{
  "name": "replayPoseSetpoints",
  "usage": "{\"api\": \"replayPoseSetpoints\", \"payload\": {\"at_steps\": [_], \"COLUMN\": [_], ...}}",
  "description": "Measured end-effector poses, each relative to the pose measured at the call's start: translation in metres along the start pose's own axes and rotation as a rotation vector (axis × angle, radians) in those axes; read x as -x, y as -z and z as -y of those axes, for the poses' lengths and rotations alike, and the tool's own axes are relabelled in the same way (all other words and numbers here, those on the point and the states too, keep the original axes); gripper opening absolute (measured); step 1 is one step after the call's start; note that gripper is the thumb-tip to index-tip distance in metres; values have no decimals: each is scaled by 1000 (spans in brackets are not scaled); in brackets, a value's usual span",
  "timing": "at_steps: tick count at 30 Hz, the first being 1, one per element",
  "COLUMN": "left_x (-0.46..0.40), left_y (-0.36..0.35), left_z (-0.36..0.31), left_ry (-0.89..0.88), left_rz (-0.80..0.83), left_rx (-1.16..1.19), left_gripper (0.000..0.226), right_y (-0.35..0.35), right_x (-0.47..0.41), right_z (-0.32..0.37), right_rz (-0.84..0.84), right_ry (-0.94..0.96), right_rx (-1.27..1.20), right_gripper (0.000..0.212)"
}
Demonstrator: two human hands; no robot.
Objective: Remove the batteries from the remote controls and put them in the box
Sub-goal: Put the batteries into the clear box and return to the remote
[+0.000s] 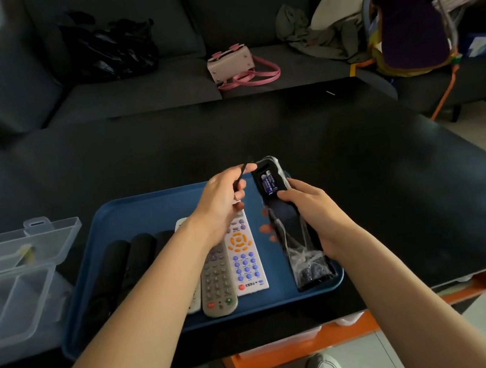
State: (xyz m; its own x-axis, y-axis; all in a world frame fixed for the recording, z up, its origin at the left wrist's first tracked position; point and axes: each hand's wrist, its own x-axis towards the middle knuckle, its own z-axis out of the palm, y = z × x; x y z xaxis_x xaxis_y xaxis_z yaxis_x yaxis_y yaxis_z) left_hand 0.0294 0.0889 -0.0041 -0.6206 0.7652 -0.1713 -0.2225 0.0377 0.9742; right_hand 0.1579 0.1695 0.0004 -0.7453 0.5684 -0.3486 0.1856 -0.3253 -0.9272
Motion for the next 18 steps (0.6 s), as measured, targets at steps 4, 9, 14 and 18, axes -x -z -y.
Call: {"api": "replayPoseSetpoints", "payload": {"at_steps": [4, 9, 14, 18], "left_x": [12, 16, 20, 21], "left_y": [14, 22, 25, 26], "left_z": [12, 10, 5, 4], "left_ry": [-65, -125, -315, -353], "left_rz": [-58, -194, -227, -312], "left_rx": [-96, -10, -195, -176], "left_gripper": [20, 31, 55, 24], "right_y": [-11, -20, -22, -23], "right_x": [1, 0, 2, 4], "right_z": [1, -3, -3, -2], "right_rz": [31, 64, 127, 145], "right_ry": [0, 16, 31, 32], "right_rx": [43, 43, 82, 65], "right_gripper": [23, 23, 25, 25]}}
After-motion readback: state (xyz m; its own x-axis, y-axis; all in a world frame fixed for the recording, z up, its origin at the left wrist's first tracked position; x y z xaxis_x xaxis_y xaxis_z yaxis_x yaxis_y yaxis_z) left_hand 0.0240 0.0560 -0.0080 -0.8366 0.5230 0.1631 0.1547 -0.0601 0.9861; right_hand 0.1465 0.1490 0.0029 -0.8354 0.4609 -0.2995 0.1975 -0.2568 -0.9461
